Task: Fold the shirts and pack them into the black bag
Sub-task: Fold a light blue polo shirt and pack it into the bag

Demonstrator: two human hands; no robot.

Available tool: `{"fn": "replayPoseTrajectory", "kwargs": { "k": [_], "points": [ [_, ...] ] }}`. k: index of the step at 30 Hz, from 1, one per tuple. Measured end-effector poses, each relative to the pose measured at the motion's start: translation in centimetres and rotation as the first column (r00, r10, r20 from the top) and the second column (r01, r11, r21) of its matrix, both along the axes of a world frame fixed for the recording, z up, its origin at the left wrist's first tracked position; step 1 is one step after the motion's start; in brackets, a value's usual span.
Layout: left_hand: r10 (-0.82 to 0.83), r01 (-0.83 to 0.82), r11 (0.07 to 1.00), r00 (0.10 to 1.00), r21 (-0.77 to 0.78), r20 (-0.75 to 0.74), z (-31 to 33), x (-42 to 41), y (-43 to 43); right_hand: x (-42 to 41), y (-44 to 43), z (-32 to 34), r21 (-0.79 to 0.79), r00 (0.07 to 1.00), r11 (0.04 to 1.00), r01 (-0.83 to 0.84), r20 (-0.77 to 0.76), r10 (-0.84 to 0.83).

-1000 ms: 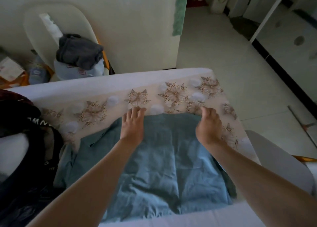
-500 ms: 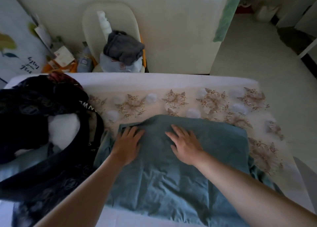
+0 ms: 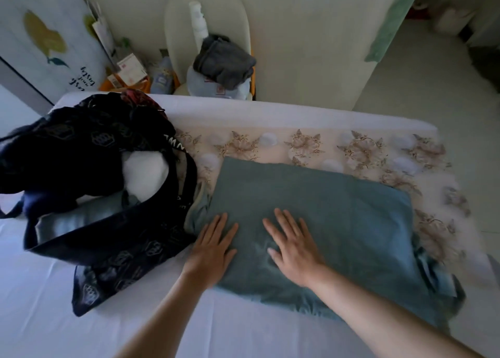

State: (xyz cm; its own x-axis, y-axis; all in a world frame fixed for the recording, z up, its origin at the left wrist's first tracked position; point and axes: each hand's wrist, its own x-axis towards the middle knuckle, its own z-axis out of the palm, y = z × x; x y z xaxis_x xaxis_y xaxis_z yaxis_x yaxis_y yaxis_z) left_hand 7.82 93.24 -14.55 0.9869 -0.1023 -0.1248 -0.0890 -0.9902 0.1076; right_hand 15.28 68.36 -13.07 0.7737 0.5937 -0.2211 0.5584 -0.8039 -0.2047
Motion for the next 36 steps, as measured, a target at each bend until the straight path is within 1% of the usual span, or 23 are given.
{"fn": "replayPoseTrajectory", "kwargs": {
  "k": [3, 6, 8, 10, 11, 13, 16, 17, 20, 21, 22, 23, 24, 25, 26, 27, 28, 29, 30, 31, 33, 34, 36],
  "points": [
    [0.069, -0.067, 0.996, 0.997, -0.057, 0.027, 0.4, -3.5, 1.0, -2.2, -0.8, -0.6, -0.091, 0.995, 0.991, -0.094, 0.022, 0.096],
    [0.255, -0.228, 0.95, 0.961, -0.211, 0.106, 1.8, -5.9, 0.7, -2.8, -1.0, 0.0, -0.155, 0.998, 0.987, -0.042, 0.036, 0.048],
    [0.447, -0.407, 0.865, 0.891, -0.294, 0.081, 2.6, -6.9, 0.1, -3.6, -0.6, 0.5, -0.166, 0.999, 0.986, 0.015, 0.038, -0.009],
    [0.617, -0.594, 0.727, 0.785, -0.344, -0.052, 3.4, -7.1, -0.2, -5.2, -0.3, 0.8, -0.148, 1.0, 0.989, 0.013, 0.028, -0.009],
    [0.659, -0.643, 0.671, 0.745, -0.371, -0.1, 3.8, -7.0, -0.1, -6.1, -0.2, 0.9, -0.144, 0.999, 0.989, -0.022, 0.024, 0.026],
    [0.679, -0.638, 0.636, 0.73, -0.434, -0.077, 4.7, -6.8, 0.3, -7.8, -0.3, 0.6, -0.147, 0.996, 0.986, -0.084, 0.014, 0.086],
    [0.7, -0.617, 0.652, 0.714, -0.44, 0.037, 5.9, -7.0, 1.3, -9.4, -0.5, 0.5, -0.172, 0.998, 0.984, -0.049, -0.036, 0.044],
    [0.693, -0.623, 0.674, 0.72, -0.398, 0.047, 6.0, -7.4, 1.6, -9.9, -0.6, 0.9, -0.178, 0.998, 0.983, -0.043, -0.059, 0.033],
    [0.67, -0.665, 0.734, 0.742, -0.14, -0.011, 5.2, -9.5, 2.3, -11.1, -1.6, 1.6, -0.14, 0.995, 0.987, -0.075, -0.08, 0.065],
    [0.647, -0.645, 0.761, 0.762, -0.075, 0.013, 5.0, -10.1, 2.3, -11.5, -2.0, 1.9, -0.136, 0.994, 0.99, -0.042, -0.108, 0.028],
    [0.598, -0.595, 0.802, 0.799, -0.052, 0.069, 4.7, -10.3, 2.0, -12.0, -2.5, 2.1, -0.11, 0.993, 0.994, 0.006, -0.119, -0.02],
    [0.513, -0.511, 0.858, 0.848, -0.055, 0.135, 4.7, -10.3, 1.5, -12.4, -3.0, 2.2, -0.078, 0.992, 0.995, 0.056, -0.106, -0.064],
    [0.395, -0.385, 0.919, 0.898, -0.086, 0.192, 4.7, -9.9, 0.6, -12.7, -3.6, 2.3, -0.041, 0.989, 0.993, 0.109, -0.092, -0.112],
    [0.252, -0.231, 0.965, 0.945, -0.123, 0.21, 4.8, -9.4, -0.4, -13.0, -4.4, 2.2, -0.015, 0.983, 0.986, 0.165, -0.084, -0.166],
    [0.105, -0.077, 0.986, 0.976, -0.148, 0.193, 4.9, -8.9, -1.6, -13.2, -5.4, 2.2, 0.008, 0.974, 0.976, 0.218, -0.068, -0.217],
    [-0.01, 0.033, 0.987, 0.99, -0.158, 0.14, 5.0, -8.6, -2.8, -13.3, -6.6, 2.3, 0.021, 0.959, 0.959, 0.282, -0.043, -0.281],
    [-0.081, 0.09, 0.982, 0.995, -0.164, 0.063, 5.0, -8.4, -4.1, -13.4, -7.9, 2.5, 0.023, 0.939, 0.938, 0.345, -0.012, -0.345],
    [-0.095, 0.086, 0.982, 0.994, -0.169, -0.05, 5.0, -8.3, -5.2, -13.5, -9.3, 2.8, 0.022, 0.912, 0.913, 0.408, 0.029, -0.409],
    [-0.064, 0.045, 0.99, 0.988, -0.137, -0.14, 4.9, -8.1, -6.1, -13.4, -10.8, 3.2, 0.023, 0.876, 0.878, 0.478, 0.069, -0.478],
    [-0.015, -0.001, 0.996, 0.985, -0.094, -0.173, 4.9, -7.9, -6.9, -13.4, -12.2, 3.7, 0.022, 0.828, 0.834, 0.552, 0.105, -0.551],
    [0.054, -0.067, 0.995, 0.986, -0.078, -0.159, 5.4, -7.3, -8.6, -13.4, -15.0, 4.8, 0.013, 0.715, 0.722, 0.692, 0.128, -0.688],
    [0.038, -0.053, 0.993, 0.99, -0.11, -0.134, 5.5, -7.0, -9.5, -13.4, -16.2, 5.1, -0.005, 0.66, 0.664, 0.748, 0.117, -0.742],
    [-0.077, 0.062, 0.978, 0.995, -0.2, -0.071, 5.6, -6.2, -11.9, -13.2, -18.4, 5.6, -0.063, 0.551, 0.547, 0.835, 0.073, -0.831]
  ]
}}
